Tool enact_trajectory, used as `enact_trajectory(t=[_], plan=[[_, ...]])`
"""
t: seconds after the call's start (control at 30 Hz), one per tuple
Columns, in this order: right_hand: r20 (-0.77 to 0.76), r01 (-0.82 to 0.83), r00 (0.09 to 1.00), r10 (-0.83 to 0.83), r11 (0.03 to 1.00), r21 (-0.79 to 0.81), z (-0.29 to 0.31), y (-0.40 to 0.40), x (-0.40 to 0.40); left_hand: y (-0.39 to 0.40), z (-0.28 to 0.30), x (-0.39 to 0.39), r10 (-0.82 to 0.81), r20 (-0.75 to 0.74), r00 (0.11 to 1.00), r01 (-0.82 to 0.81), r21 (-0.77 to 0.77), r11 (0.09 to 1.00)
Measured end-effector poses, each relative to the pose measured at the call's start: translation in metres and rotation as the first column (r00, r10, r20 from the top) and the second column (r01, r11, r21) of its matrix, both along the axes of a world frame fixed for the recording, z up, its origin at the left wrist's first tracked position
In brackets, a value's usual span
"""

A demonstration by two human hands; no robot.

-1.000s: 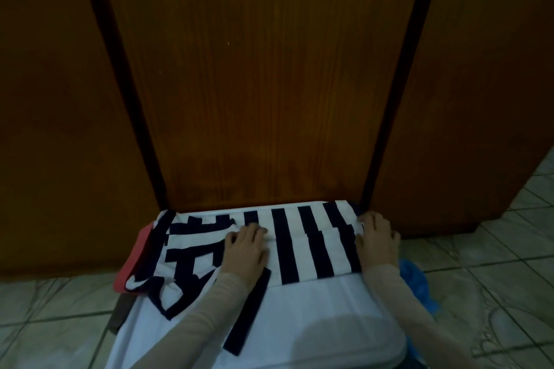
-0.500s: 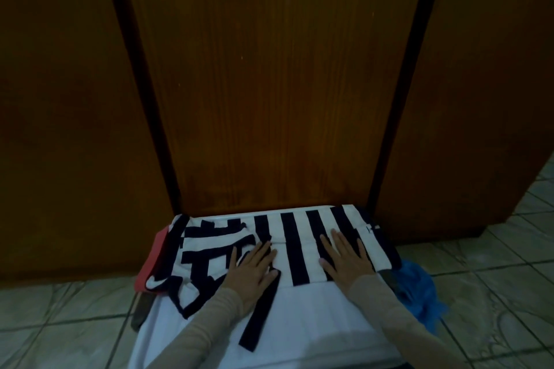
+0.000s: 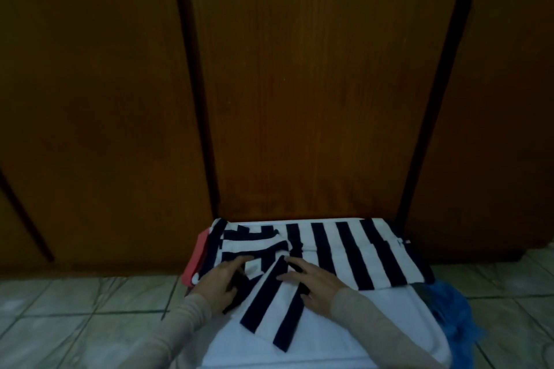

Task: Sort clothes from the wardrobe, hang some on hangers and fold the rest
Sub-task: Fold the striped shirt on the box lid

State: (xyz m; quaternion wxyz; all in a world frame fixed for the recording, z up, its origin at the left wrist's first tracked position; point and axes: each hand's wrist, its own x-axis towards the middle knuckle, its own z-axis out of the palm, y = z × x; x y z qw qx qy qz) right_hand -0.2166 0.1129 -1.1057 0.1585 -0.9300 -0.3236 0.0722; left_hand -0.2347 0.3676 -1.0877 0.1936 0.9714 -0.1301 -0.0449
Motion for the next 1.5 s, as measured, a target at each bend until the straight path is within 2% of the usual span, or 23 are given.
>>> enact_trajectory(t=[0.13, 0.17, 0.2, 0.23, 0.3, 0.33, 0.43, 0.53, 0.67, 0.73, 0.8, 0.87, 0.9, 1.0, 1.1, 1.2, 1.3, 1.37, 1.43, 1.5], plan=[[-0.168, 0.056, 0.985, -0.043, 0.996, 0.071, -0.002, 0.009, 0.003, 0.017, -0.006, 0.004, 0.016, -0.125, 0.992, -0.003, 0.109, 0.994], [-0.211, 0.084, 0.975, -0.068, 0.994, 0.068, -0.001, 0.012, 0.004, 0.023, -0.007, 0.006, -0.046, -0.106, 0.993, 0.065, 0.178, 0.982], [-0.242, 0.113, 0.966, -0.091, 0.991, 0.079, 0.003, 0.015, 0.004, 0.027, -0.012, 0.008, -0.061, -0.061, 0.996, 0.071, 0.182, 0.981], [-0.289, 0.154, 0.950, -0.117, 0.982, 0.108, 0.006, 0.017, 0.004, 0.029, -0.015, 0.012, -0.050, -0.043, 0.998, 0.056, 0.153, 0.987], [-0.423, 0.264, 0.893, -0.152, 0.939, 0.219, 0.009, 0.020, 0.003, 0.019, -0.001, 0.000, -0.078, -0.218, 0.973, 0.110, 0.141, 0.984], [-0.497, 0.328, 0.854, -0.154, 0.901, 0.283, 0.010, 0.022, 0.003, 0.015, 0.005, -0.003, -0.020, -0.248, 0.969, 0.055, 0.134, 0.989], [-0.718, 0.487, 0.694, -0.056, 0.771, 0.411, 0.011, 0.026, 0.005, 0.016, 0.006, -0.006, 0.021, -0.187, 0.982, -0.006, 0.081, 0.997], [-0.784, 0.551, 0.620, 0.033, 0.693, 0.465, 0.018, 0.031, 0.006, 0.022, -0.002, -0.001, 0.005, -0.136, 0.991, 0.004, 0.065, 0.998], [-0.800, 0.554, 0.592, 0.098, 0.671, 0.493, 0.036, 0.036, 0.007, 0.024, -0.004, 0.002, 0.034, -0.155, 0.987, -0.045, -0.068, 0.997], [-0.822, 0.630, 0.553, 0.136, 0.578, 0.519, 0.038, 0.040, 0.012, 0.023, -0.008, 0.005, 0.088, -0.106, 0.990, -0.101, -0.130, 0.986], [-0.831, 0.729, 0.521, 0.192, 0.406, 0.551, 0.037, 0.048, 0.021, 0.023, -0.006, 0.009, 0.193, -0.050, 0.980, -0.199, -0.166, 0.966], [-0.831, 0.793, 0.498, 0.247, 0.258, 0.552, 0.036, 0.059, 0.031, 0.022, 0.001, 0.015, 0.307, -0.061, 0.950, -0.313, -0.243, 0.918], [-0.839, 0.815, 0.481, 0.253, 0.223, 0.534, 0.035, 0.065, 0.035, 0.020, 0.006, 0.017, 0.341, -0.100, 0.935, -0.355, -0.260, 0.898], [-0.868, 0.828, 0.472, 0.153, 0.262, 0.496, 0.030, 0.079, 0.043, 0.017, 0.011, 0.026, 0.458, -0.213, 0.863, -0.504, -0.293, 0.812], [-0.856, 0.806, 0.513, 0.058, 0.311, 0.504, 0.031, 0.081, 0.049, 0.014, 0.008, 0.031, 0.540, -0.187, 0.821, -0.571, -0.230, 0.788], [-0.850, 0.813, 0.521, 0.075, 0.261, 0.521, 0.041, 0.076, 0.056, 0.006, 0.008, 0.034, 0.574, -0.137, 0.808, -0.589, -0.157, 0.792], [-0.835, 0.792, 0.533, 0.135, 0.269, 0.548, 0.042, 0.071, 0.058, 0.000, 0.008, 0.038, 0.663, -0.110, 0.740, -0.671, -0.176, 0.720], [-0.810, 0.734, 0.582, 0.069, 0.386, 0.559, 0.037, 0.068, 0.055, -0.004, 0.010, 0.036, 0.701, -0.073, 0.710, -0.700, -0.191, 0.689], [-0.767, 0.661, 0.641, -0.017, 0.520, 0.541, 0.029, 0.067, 0.049, -0.006, 0.009, 0.034, 0.694, -0.024, 0.719, -0.679, -0.234, 0.696], [-0.734, 0.605, 0.678, -0.037, 0.594, 0.529, 0.015, 0.064, 0.048, -0.007, 0.012, 0.032, 0.673, -0.017, 0.739, -0.662, -0.199, 0.722]])
